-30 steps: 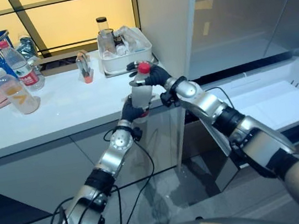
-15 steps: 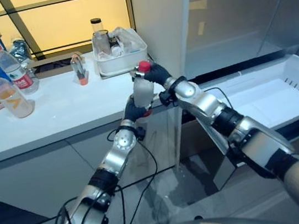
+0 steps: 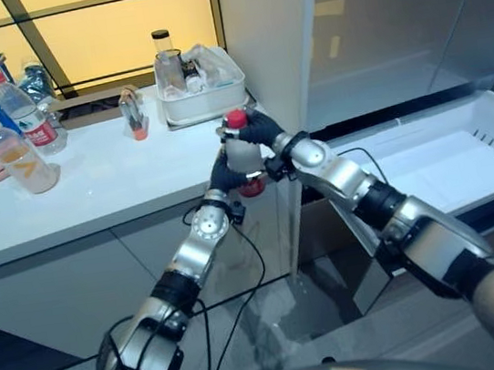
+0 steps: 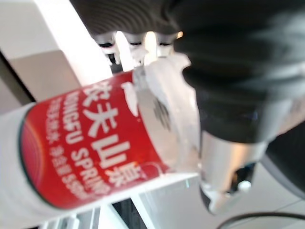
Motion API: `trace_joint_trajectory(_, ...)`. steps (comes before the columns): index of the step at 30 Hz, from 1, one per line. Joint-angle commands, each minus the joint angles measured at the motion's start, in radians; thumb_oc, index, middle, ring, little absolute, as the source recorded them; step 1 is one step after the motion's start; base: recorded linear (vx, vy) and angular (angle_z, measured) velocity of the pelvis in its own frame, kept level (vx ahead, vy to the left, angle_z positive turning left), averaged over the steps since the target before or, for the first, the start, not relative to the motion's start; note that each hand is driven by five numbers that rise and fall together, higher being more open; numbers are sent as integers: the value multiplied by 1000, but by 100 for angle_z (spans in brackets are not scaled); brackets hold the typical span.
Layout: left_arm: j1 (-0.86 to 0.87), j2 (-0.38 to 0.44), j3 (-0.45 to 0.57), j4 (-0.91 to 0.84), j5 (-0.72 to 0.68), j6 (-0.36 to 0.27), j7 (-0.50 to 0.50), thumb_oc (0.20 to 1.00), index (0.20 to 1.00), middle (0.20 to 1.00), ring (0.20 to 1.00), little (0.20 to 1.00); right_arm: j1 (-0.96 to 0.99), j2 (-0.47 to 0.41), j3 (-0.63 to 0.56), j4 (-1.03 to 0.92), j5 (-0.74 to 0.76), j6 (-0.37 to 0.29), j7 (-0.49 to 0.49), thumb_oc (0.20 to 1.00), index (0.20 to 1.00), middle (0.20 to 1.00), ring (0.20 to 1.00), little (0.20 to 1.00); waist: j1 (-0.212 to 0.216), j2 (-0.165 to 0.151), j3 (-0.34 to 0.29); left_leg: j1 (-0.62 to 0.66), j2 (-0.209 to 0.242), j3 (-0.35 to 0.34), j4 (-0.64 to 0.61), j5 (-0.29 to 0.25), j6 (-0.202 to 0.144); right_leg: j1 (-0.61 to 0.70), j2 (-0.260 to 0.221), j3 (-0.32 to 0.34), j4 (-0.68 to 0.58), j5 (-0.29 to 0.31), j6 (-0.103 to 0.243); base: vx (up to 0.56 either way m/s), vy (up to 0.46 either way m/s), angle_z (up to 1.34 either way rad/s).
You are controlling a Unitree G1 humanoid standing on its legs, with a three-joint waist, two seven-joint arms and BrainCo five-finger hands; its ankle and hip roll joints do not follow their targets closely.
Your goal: Take the drinks into the refrigerator
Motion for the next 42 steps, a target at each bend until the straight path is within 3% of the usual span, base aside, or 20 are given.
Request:
trace_joint_trajectory(1,-88,-16,-25,25,-42,-75,-20,1000,1000,1000,1000,1000,-90,-25,-110,-70,40,-106,-18,200,200,200,200,200,3,-31,-18,-45,-47,-4,8,-28,53,73,-22,-40,21,-90,40,0,0,0)
trace_joint_trajectory(15,153,0,11,-51,-142,-78,-120,1000,1000,1000,1000,1000,-66,-246,-237,-40,60,-131,-53,200,200,200,200,200,11,-37,-9,-49,-45,3,10,-31,54,66,-18,-31,18,-89,41,0,0,0)
trace_joint_trajectory(24,338,50,44,-198,-211,-84,-220,1000,1000,1000,1000,1000,-48,-468,-356,-101,136,-186,-58,200,200,200,200,200,14,-43,1,-61,-46,8,11,-33,56,49,-14,-22,17,-86,45,-4,-1,-2)
trace_joint_trajectory(32,442,82,61,-279,-244,-82,-279,1000,1000,1000,1000,1000,43,-599,-488,-135,216,-237,-64,200,200,200,200,200,8,-50,12,-81,-51,12,14,-22,58,30,-14,-19,17,-78,48,-6,-1,-3)
trace_joint_trajectory(37,470,87,61,-289,-264,-79,-296,1000,1000,1000,1000,1000,58,-650,-523,-84,228,-243,-73,200,200,200,200,200,8,-52,14,-83,-51,11,14,-23,57,30,-15,-20,17,-79,49,0,0,0)
trace_joint_trajectory(42,499,117,75,-361,-303,-77,-311,1000,1000,1000,1000,1000,55,-705,-475,58,115,-187,-69,200,200,200,200,200,10,-52,23,-79,-50,4,14,-35,57,35,-14,-21,17,-89,48,8,0,0)
